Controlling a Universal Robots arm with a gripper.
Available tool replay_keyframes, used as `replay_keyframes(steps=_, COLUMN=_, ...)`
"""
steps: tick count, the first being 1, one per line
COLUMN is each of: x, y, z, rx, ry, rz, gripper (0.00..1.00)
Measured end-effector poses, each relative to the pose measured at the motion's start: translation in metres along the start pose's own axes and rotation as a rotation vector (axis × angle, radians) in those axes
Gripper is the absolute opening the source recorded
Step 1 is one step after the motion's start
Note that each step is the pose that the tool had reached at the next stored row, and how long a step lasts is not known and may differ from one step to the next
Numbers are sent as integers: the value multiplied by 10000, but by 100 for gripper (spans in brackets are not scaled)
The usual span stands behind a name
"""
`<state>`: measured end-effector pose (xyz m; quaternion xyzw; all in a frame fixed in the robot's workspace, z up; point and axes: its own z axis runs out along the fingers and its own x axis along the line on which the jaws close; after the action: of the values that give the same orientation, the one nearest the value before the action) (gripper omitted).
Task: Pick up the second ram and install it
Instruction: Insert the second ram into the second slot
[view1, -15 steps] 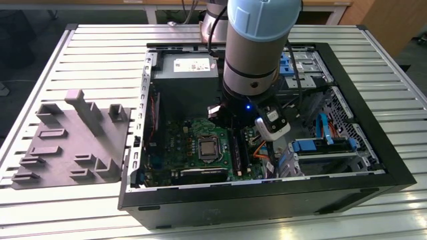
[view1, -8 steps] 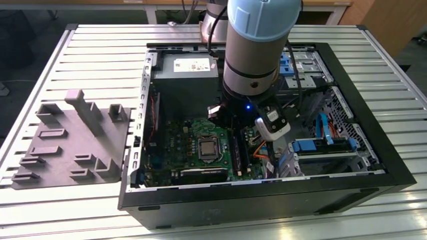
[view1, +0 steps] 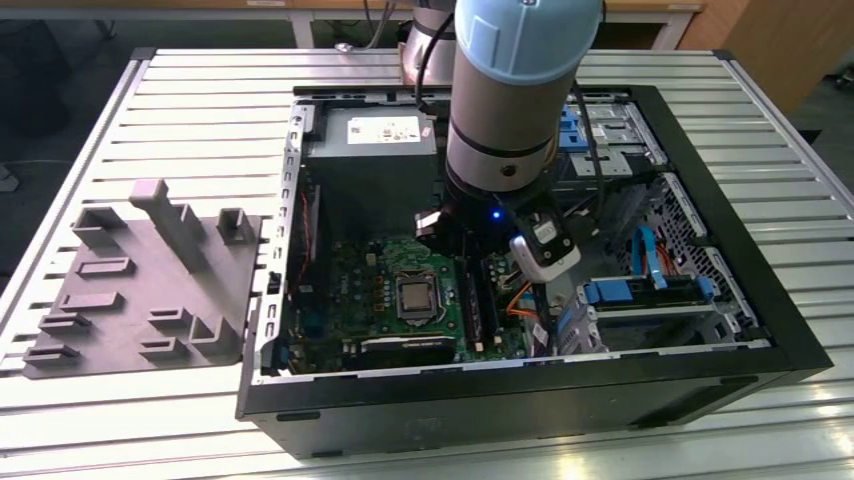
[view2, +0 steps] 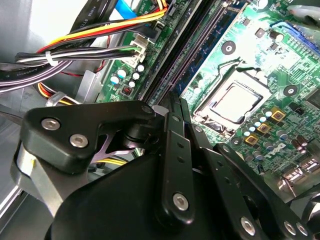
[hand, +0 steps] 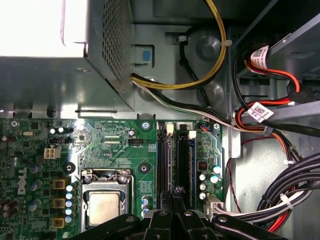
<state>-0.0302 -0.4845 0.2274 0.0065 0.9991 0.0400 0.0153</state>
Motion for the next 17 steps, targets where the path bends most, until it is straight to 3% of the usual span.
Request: replay_keyframes(steps=17, x=0, y=-2, z=25, rx=-8, ry=-3, rz=29, gripper=11)
